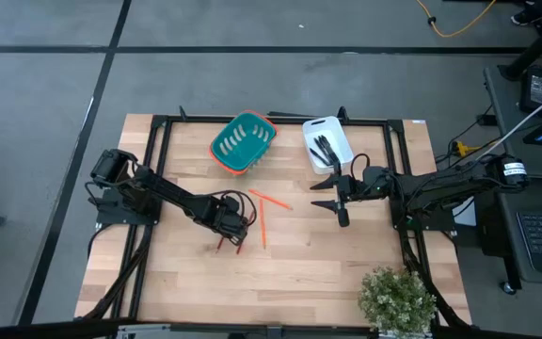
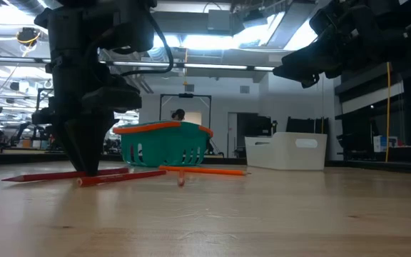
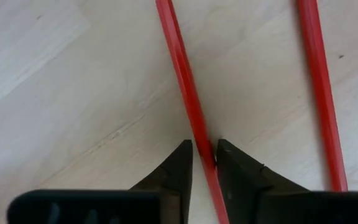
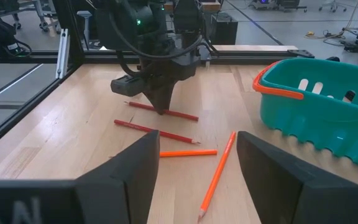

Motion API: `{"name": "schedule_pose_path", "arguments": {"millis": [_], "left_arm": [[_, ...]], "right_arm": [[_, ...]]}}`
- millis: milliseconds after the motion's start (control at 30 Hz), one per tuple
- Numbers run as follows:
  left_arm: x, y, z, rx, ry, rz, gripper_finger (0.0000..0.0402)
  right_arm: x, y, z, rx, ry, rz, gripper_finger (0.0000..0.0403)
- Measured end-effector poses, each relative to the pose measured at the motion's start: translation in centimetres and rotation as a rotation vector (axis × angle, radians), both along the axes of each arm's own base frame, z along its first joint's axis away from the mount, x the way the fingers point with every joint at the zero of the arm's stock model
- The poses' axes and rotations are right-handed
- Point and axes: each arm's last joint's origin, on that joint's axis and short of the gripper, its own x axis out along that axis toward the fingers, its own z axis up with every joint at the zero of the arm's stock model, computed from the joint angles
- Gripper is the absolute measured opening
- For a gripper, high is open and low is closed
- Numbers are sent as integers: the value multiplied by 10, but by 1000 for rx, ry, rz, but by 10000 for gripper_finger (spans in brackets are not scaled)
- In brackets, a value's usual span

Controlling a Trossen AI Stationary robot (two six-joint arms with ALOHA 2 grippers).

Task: Sort pens & pencils
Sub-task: Put the red pencil into the blue bin

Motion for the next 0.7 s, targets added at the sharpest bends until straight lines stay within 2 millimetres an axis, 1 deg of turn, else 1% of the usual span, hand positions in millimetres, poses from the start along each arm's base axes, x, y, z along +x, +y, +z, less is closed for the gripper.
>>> {"name": "schedule_pose_path", "arguments": {"millis": [233,400,500,700], "left_arm": [[1,-1,0,-24,-7,42,39],[1,-1,0,-24,-9,39,21],[1,-1,0,-20,-7,9,13],[1,-1,0,-8,-5,-65,13]], "right_arm": [[0,0,0,0,0,0,216],[0,0,0,1,0,0,216],[0,0,0,1,0,0,216],[0,0,0,1,0,1,216]]}}
